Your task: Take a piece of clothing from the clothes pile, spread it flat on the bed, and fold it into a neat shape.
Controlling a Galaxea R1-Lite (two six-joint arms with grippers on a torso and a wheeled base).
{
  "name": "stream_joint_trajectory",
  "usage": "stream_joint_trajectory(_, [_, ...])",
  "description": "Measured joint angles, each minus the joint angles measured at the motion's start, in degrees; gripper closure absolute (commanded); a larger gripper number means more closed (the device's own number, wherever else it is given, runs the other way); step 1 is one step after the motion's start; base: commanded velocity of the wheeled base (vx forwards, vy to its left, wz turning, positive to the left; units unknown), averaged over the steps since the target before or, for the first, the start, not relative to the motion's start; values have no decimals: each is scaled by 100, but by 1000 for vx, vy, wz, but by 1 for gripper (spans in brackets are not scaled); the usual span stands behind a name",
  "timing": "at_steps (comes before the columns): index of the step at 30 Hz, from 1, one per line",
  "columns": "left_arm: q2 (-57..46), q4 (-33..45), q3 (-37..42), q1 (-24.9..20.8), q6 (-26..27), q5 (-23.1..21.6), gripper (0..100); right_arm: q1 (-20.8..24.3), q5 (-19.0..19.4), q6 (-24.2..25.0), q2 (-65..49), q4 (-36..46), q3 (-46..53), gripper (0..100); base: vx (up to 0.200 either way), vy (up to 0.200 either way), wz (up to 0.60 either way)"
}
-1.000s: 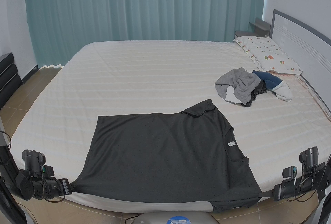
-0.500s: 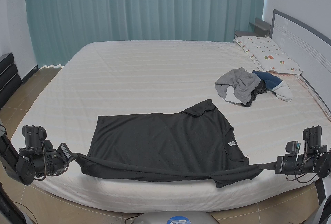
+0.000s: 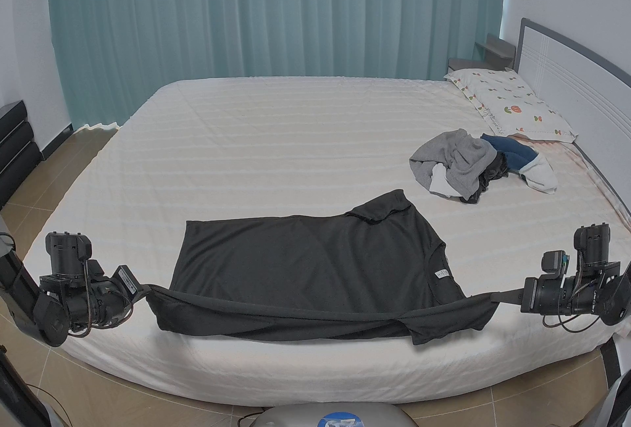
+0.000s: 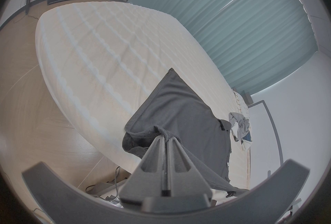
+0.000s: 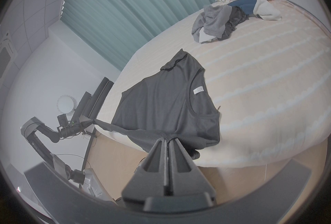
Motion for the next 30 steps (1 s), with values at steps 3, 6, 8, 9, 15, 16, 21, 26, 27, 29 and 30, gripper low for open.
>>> stream_joint_trajectory(3, [182,-2,-102,0,-6,1,100,0,-2,2,144,-2,-155,100,0,0,0])
stream_joint_trajectory(6, [468,-2,-290,0,-15,9,100,2,-7,13,414,-2,-402,100,0,0,0])
stream_joint_trajectory(8, [625,-5,-428,5,-48,15,100,5,-13,16,580,-5,-544,100,0,0,0])
stream_joint_trajectory(9, [685,-5,-485,7,-74,17,100,5,-21,13,646,-7,-599,100,0,0,0])
stream_joint_trajectory(15, [1129,30,-955,11,-272,67,100,17,-55,24,1192,-16,-1084,100,0,0,0])
stream_joint_trajectory(16, [1204,35,-1035,11,-280,85,100,24,-55,29,1287,-16,-1163,100,0,0,0])
stream_joint_trajectory(21, [1537,51,-1365,11,-316,255,100,48,-62,35,1658,-18,-1486,100,0,0,0])
stream_joint_trajectory(26, [1771,49,-1534,5,-340,327,100,55,-62,273,1879,-18,-1703,100,0,0,0])
stream_joint_trajectory(27, [1810,51,-1556,0,-340,329,100,61,-62,312,1916,-20,-1744,100,0,0,0])
stream_joint_trajectory(29, [1885,46,-1597,-11,-340,338,100,72,-65,355,1988,-24,-1816,100,0,0,0])
stream_joint_trajectory(30, [1909,46,-1608,-20,-340,338,100,77,-65,363,2013,-38,-1836,100,0,0,0])
